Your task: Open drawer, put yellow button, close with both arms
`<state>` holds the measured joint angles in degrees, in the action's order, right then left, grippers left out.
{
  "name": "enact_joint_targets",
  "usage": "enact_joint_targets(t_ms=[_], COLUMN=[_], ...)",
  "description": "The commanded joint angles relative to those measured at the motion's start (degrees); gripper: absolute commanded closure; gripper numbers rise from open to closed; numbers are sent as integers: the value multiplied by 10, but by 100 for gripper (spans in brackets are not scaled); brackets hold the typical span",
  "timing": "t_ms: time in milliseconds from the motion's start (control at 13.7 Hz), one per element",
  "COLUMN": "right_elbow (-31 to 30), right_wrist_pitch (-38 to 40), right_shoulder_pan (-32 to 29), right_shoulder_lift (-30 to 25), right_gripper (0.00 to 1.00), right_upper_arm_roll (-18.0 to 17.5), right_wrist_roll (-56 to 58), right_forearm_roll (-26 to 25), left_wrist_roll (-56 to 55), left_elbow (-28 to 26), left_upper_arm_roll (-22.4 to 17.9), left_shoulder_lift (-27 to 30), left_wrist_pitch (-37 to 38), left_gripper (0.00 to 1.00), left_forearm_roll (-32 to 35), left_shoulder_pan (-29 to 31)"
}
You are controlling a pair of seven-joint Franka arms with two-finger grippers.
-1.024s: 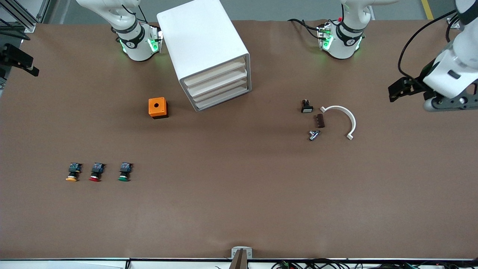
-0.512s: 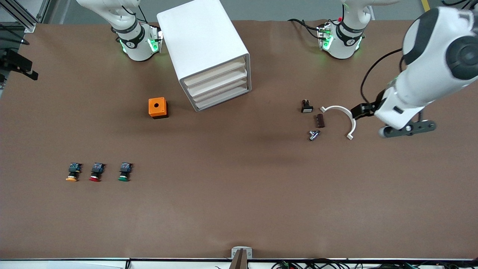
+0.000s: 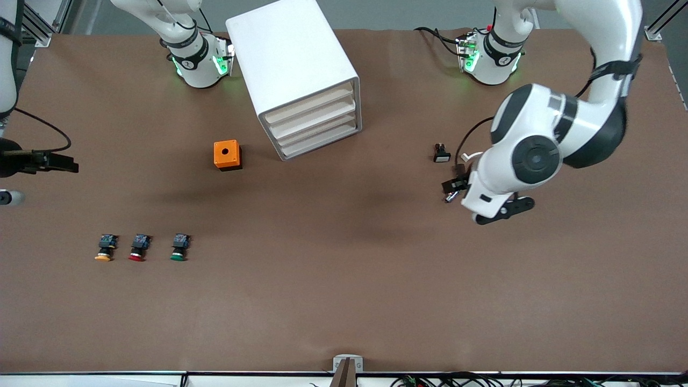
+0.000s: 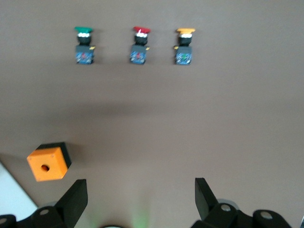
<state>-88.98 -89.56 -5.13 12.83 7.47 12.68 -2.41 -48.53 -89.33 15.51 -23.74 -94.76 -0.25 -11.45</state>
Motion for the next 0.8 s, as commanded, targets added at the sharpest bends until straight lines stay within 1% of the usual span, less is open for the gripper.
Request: enact_joint_targets(t_ms=[0, 146, 220, 293, 439, 585, 732], right_elbow=[-43, -126, -162, -193, -215, -216, -212], right_wrist_pitch=[-74, -205, -267, -329, -408, -463, -516], right_shoulder_pan=[-33, -58, -70, -81, -87, -86, -83], right_shoulder_lift=[1, 2, 4, 19, 60, 99, 133], right_gripper=[0, 0, 0, 0, 0, 0, 0], right_upper_arm_roll=[-7, -7, -7, -7, -7, -7, -8], right_wrist_roll=[11, 9, 9, 9, 9, 9, 9], right_forearm_roll=[-1, 6, 16, 37, 64, 77, 79], left_wrist_roll=[-160, -275, -325, -376, -491, -629, -718], left_elbow=[37, 68, 77, 79, 79, 79, 79], left_upper_arm_roll=[0, 1, 1, 0, 0, 0, 0], left_shoulder_lift=[-48, -87, -103, -113, -120, -137, -148], left_wrist_pitch=[8, 8, 8, 8, 9, 9, 9], left_gripper=[1, 1, 1, 0, 0, 0, 0], left_forearm_roll=[-14, -19, -31, -42, -67, -124, -197], left_shoulder_pan=[-58, -90, -107, -126, -166, -174, -181])
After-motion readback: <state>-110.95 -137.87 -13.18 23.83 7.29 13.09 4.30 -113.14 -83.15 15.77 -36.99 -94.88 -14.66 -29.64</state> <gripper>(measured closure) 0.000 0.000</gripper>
